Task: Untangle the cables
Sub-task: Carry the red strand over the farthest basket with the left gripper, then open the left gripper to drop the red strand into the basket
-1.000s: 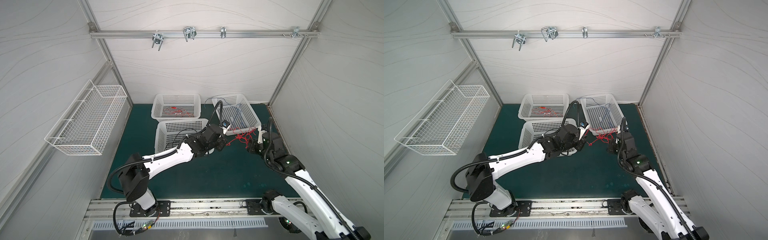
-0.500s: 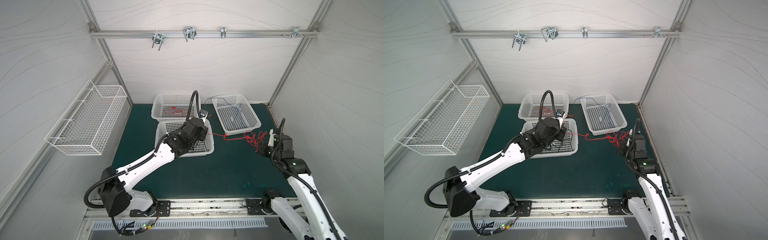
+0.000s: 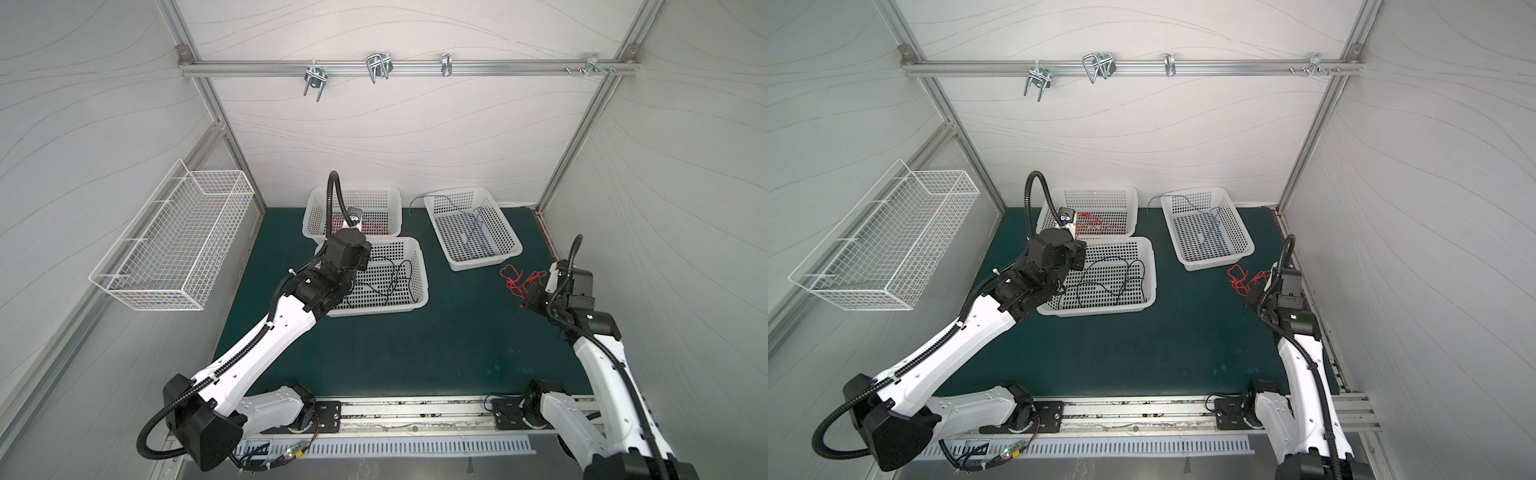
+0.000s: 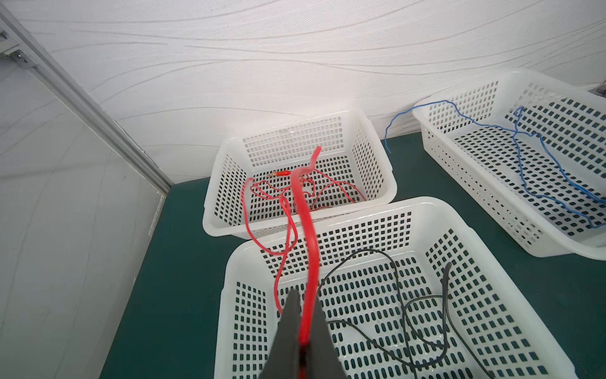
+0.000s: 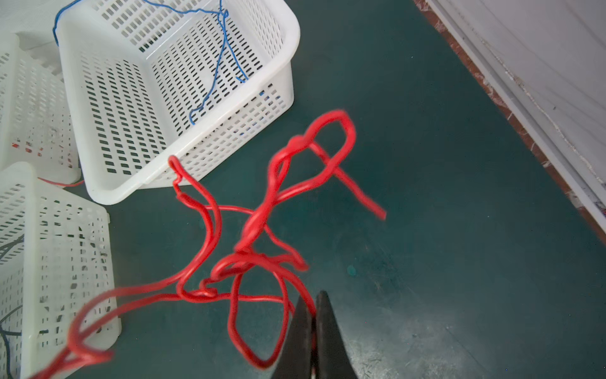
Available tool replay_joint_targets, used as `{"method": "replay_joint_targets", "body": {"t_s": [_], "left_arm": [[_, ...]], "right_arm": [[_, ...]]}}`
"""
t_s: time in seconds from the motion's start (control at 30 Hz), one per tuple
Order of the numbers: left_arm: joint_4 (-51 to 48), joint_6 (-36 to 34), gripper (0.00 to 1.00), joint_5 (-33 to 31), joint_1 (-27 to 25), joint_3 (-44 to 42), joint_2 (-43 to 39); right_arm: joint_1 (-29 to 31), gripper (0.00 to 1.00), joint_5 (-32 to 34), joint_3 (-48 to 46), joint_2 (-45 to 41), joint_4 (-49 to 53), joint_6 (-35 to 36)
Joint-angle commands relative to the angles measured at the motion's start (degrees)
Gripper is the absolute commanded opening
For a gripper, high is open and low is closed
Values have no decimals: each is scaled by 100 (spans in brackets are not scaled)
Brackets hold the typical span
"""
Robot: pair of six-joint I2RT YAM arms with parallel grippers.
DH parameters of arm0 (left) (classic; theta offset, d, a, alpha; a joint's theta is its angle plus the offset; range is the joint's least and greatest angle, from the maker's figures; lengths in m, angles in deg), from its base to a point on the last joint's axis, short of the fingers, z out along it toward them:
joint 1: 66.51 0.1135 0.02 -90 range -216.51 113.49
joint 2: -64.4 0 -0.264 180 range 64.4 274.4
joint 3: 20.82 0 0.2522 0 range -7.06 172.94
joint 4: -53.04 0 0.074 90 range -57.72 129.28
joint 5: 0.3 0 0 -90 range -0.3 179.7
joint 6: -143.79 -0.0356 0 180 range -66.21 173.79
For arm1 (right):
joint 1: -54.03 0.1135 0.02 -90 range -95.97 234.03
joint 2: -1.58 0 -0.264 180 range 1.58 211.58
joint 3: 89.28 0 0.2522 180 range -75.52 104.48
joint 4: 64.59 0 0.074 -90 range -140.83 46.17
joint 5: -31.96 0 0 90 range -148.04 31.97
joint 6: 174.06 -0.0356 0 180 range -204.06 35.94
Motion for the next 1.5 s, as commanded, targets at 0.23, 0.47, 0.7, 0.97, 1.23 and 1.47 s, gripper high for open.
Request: {"method": "replay_joint_targets", "body": {"t_s": [0.23, 0.47, 0.7, 0.97, 1.23, 1.47], "left_arm": [[774, -240, 0, 740, 42, 76, 212], [867, -457, 0, 966, 210, 780, 1048], [1108, -661, 0, 1254, 746, 1601, 1989], [1166, -827, 0, 1549, 1449, 2653, 3346], [512, -975, 0, 1653, 1782, 3964, 4992], [-54, -886, 0, 1142, 1845, 4817, 6001]], "right_arm": [[-14, 0, -1000, -339, -193, -649, -377], [120, 0, -1131, -447, -236, -717, -394], [569, 0, -969, -453, -234, -791, -583], [1106, 0, -600, -462, -255, -675, -769], [1298, 0, -391, -479, -559, -334, -934], [1442, 0, -271, -608, -908, -88, -1129]]}}
